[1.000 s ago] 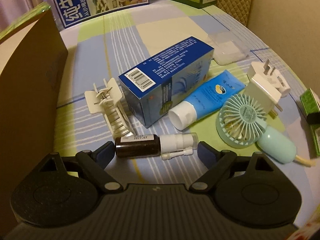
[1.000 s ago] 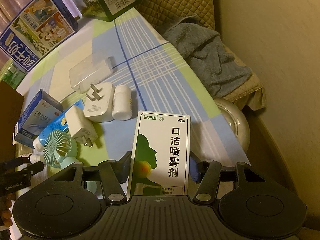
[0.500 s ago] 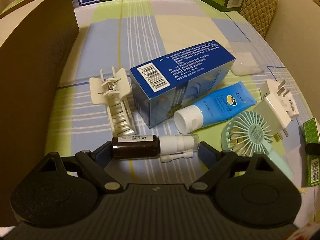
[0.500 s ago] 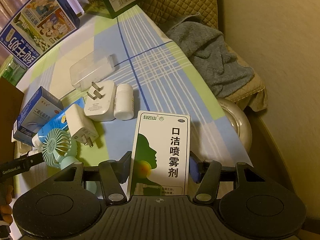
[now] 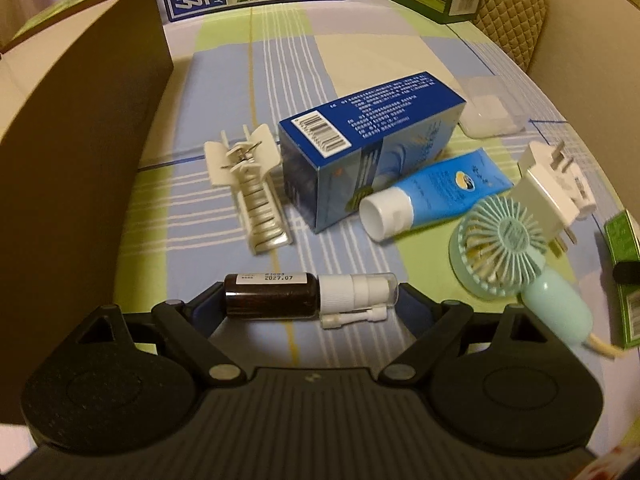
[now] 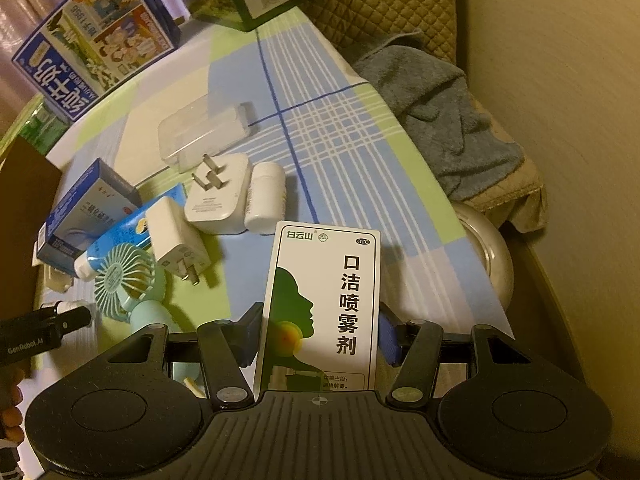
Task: Organize rigid objects
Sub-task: 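Carry both items into the cardboard box and open both grippers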
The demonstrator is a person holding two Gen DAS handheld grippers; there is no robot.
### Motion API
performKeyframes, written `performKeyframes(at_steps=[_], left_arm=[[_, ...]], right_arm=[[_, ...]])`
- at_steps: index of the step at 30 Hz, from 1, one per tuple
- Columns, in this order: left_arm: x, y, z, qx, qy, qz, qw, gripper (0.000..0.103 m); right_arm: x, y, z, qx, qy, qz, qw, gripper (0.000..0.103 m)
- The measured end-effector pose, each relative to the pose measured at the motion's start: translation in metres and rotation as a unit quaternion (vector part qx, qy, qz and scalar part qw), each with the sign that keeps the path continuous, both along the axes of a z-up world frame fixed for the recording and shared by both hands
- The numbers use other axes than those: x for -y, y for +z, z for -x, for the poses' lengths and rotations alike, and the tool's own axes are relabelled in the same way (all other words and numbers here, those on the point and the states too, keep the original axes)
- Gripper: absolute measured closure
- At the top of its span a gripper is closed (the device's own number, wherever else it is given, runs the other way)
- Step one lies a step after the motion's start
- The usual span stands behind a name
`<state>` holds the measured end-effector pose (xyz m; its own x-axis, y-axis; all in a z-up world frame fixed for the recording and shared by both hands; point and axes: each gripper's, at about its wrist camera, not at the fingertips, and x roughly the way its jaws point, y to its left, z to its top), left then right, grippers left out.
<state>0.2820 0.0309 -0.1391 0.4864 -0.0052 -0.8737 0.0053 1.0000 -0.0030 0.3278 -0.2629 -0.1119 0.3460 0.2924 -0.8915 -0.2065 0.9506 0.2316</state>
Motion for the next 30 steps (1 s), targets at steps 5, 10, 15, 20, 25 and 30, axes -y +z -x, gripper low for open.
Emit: performKeyframes(at_steps=[5,10,15,20,25,30], left_arm=[[-0.002,0.013,0.017,0.011,0.008,0.003,0.9999,0.016],[0.001,0.035,0.036,0.033,0.017,0.005,0.9993,0.016],[0.008,0.061,0.059,0.059,0.032,0.002,0.9978,0.016],[0.013,0.08,0.08,0.076,0.058,0.002,0.9955,0.016],[0.014,0.096,0.101,0.089,0.083,-0.006,0.9925,0.016],[0.006,0.109,0.113,0.099,0.097,-0.005,0.9904,0.016]], right_arm=[[-0.003,0.005,0.004,0.007,0.025,-0.002,1.0,0.049],[-0.006,0.014,0.01,0.016,0.06,-0.008,0.998,0.049],[-0.015,0.026,0.016,0.025,0.109,-0.02,0.994,0.049],[-0.026,0.038,0.023,0.035,0.163,-0.033,0.985,0.049],[-0.041,0.047,0.031,0.041,0.213,-0.045,0.975,0.049],[-0.065,0.059,0.039,0.049,0.244,-0.058,0.967,0.049]])
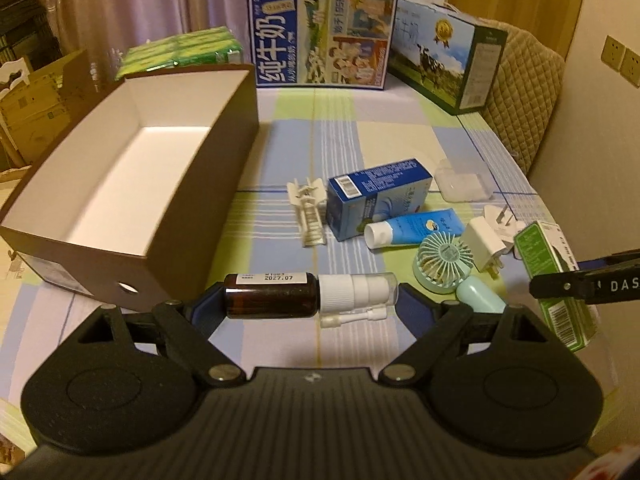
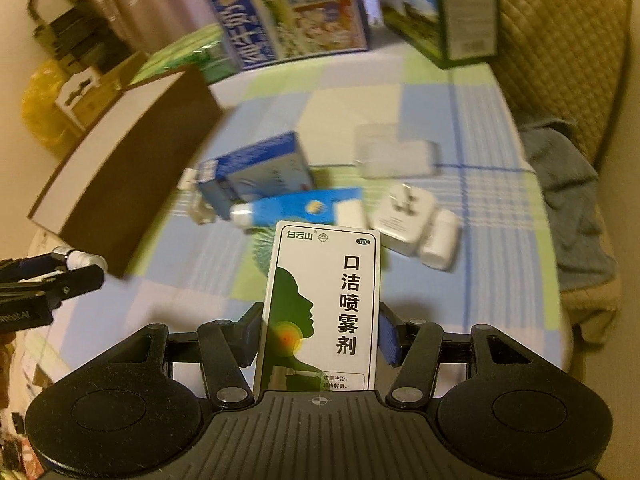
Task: Organize rigid objects
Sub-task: 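Carry both items into the cardboard box and open both grippers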
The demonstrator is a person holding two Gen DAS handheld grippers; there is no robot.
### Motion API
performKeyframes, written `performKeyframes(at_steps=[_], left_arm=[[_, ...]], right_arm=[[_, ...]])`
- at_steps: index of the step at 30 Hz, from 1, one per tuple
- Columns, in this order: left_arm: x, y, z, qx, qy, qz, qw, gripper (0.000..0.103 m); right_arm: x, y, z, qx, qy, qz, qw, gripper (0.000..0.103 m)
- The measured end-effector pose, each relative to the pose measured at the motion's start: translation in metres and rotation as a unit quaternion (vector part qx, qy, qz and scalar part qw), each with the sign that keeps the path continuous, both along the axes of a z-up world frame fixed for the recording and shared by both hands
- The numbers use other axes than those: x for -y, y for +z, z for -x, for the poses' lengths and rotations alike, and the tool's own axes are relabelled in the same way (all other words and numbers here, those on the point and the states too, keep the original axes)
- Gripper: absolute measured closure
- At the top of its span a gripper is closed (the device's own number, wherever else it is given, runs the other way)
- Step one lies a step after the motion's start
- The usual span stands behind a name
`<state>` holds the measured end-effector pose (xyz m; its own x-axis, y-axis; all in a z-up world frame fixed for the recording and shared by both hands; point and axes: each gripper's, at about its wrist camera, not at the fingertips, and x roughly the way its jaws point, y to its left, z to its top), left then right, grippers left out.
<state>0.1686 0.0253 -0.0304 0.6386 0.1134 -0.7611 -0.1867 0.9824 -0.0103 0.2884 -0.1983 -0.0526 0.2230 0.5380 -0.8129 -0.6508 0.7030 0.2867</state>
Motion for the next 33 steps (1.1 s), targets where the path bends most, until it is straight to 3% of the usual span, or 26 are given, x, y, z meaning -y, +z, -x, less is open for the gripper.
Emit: performKeyframes(at_steps=[8,18,26,33], left_arm=[[-0.046,0.023,0.002,0.026,0.004,0.0,0.9997,0.016],[-0.155,0.047,-0.001,0.041,0.002,-0.021,0.999,0.016],[-0.235,0.042,-0.014,0.023,-0.009,-0.032,0.9992,0.016],[-0.275,0.021,-0.029,-0.007,-0.028,-0.025,0.9993,0.016]], right_arm=[[-0.066,0.02,0.019,0.009,0.034,-0.026,0.999,0.049],[-0.199,0.046,0.055,0.006,0.086,-0.083,0.993,0.049],[-0.301,0.047,0.076,0.01,0.088,-0.09,0.992,0.049],[-0.352,0.028,0.074,0.004,0.067,-0.057,0.996,0.049]])
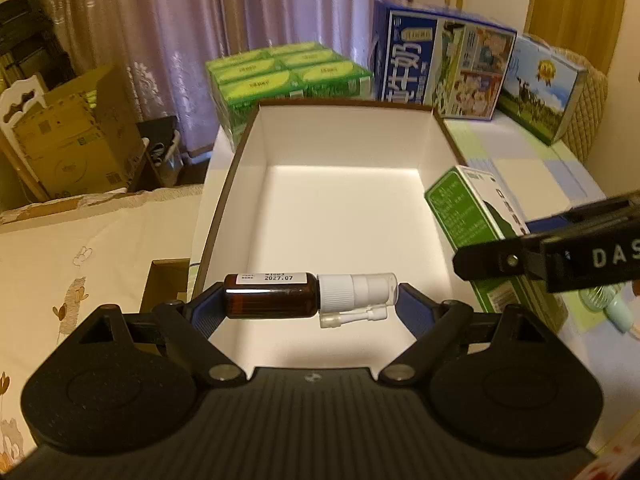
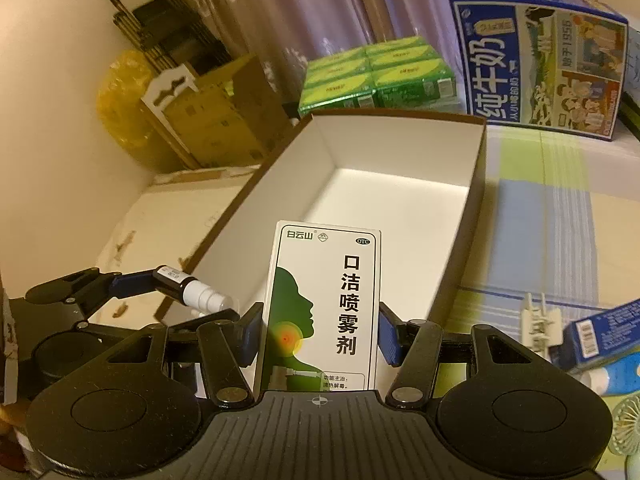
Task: Organize rigid objects
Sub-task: 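Carry both items into the cardboard box and open both grippers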
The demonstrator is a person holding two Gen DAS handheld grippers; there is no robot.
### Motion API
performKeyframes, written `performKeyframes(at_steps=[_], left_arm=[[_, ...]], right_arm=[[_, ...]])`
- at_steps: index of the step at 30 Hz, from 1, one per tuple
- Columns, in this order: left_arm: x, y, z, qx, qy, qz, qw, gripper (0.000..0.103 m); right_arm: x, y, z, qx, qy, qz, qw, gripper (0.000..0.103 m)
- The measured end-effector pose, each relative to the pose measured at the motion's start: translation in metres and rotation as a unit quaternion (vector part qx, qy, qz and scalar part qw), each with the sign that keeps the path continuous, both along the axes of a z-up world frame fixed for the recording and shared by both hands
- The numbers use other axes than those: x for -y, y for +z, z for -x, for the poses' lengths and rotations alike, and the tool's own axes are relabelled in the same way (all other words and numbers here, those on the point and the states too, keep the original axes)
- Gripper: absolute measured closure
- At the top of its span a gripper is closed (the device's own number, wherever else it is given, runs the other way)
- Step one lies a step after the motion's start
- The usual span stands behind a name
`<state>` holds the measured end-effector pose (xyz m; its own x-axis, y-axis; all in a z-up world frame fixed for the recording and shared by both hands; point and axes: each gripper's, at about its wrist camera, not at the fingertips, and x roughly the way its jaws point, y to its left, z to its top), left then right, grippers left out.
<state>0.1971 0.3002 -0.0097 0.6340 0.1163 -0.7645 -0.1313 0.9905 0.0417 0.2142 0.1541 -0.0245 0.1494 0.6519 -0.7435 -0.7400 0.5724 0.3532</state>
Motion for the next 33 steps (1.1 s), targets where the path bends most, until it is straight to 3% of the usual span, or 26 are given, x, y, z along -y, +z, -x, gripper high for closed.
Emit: performKeyframes(at_steps=[15,23,33], left_arm=[[-0.024,-0.045,-0.04,-0.054,-0.05,0.006,0.9973,0.016],[-0.027,-0.055,-0.053,-0.08,-0.072,0.014,0.9941,0.016],[-0.029,-0.051,-0.056,-0.083,-0.09,0.017,0.9923,0.016]], right_arm=[[-0.044,-0.043,-0.014,0.015,-0.005,0.08,0.997,0.049],[-0.05,-0.05,-0.018,0.028,0.001,0.106,0.994,0.049],[-0.05,-0.045,-0.022,0.028,0.001,0.118,0.993,0.049]])
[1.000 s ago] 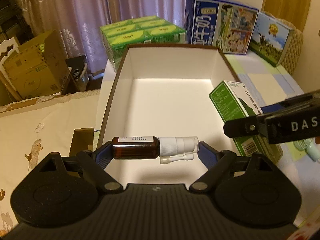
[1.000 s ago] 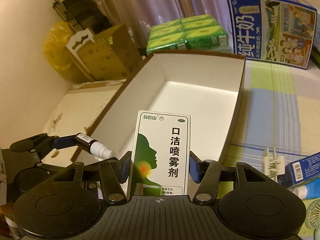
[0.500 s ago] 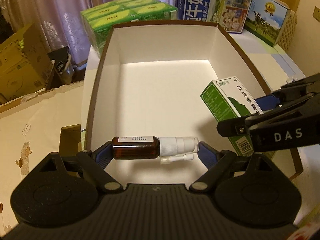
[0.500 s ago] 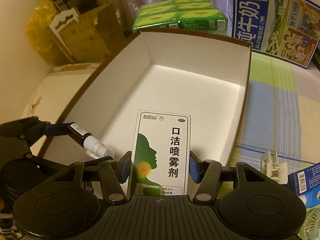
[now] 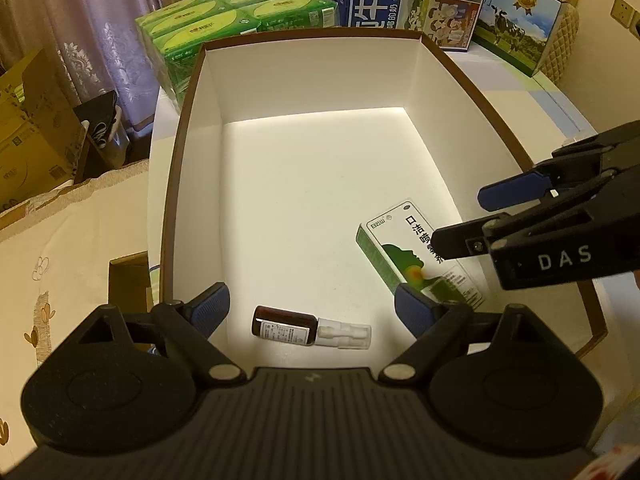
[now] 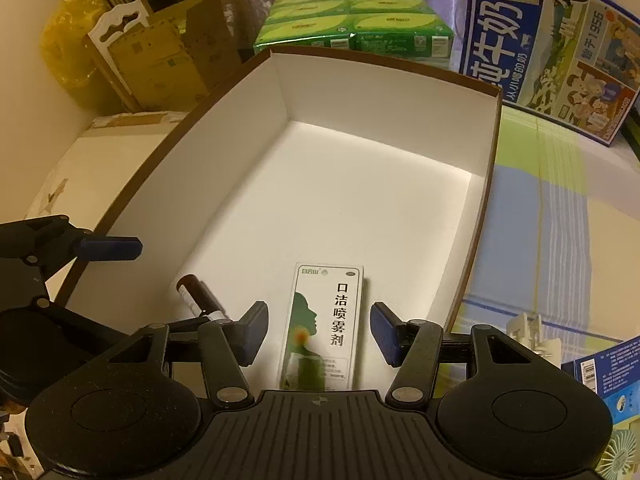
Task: Organize rigid objects
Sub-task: 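Withdraw both tools from the box back toward the table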
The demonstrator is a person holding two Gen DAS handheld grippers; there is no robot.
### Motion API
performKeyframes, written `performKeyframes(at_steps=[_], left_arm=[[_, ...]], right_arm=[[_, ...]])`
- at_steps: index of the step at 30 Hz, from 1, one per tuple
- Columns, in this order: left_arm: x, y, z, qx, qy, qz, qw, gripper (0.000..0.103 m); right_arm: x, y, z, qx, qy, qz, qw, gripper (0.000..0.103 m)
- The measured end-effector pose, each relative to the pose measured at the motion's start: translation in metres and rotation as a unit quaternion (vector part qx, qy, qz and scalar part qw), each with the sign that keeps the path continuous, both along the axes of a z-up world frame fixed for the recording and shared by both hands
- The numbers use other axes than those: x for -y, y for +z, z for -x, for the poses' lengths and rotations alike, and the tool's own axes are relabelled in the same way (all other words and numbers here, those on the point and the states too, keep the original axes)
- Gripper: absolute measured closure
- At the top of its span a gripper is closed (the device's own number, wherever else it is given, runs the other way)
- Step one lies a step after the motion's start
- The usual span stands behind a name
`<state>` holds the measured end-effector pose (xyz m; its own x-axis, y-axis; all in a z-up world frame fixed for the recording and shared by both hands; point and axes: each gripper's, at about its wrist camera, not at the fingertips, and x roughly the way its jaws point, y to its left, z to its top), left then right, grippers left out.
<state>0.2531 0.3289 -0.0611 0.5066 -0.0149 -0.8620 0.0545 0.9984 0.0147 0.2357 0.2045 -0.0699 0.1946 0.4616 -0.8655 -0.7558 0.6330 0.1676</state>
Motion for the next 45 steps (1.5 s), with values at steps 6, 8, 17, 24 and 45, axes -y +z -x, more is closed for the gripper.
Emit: performKeyframes(at_steps=[6,8,17,24,45], left_arm=[[-0.002,0.0,0.001,-0.001,0.003,0.002,1.0,0.016],[-0.002,0.001,0.002,-0.001,0.005,0.004,1.0,0.016],[0.003,0.005,0.006,0.005,0.007,0.005,1.0,0.016],[0.008,0.02,0.015,0.025,0.015,0.007,0.9996,0.016],[0.143,0.073,0.081,0.1,0.056,0.035,0.9928,0.017]], right_arm=[[0.001,0.001,0.002,-0.005,0.003,0.001,1.0,0.049],[0.001,0.001,0.001,-0.006,0.003,0.001,1.0,0.049],[0.007,0.007,0.004,-0.005,0.002,-0.01,1.0,0.049],[0.029,0.023,0.013,-0.002,-0.005,-0.055,0.998,0.049],[0.225,0.064,0.031,0.025,-0.029,-0.141,0.989,0.049]])
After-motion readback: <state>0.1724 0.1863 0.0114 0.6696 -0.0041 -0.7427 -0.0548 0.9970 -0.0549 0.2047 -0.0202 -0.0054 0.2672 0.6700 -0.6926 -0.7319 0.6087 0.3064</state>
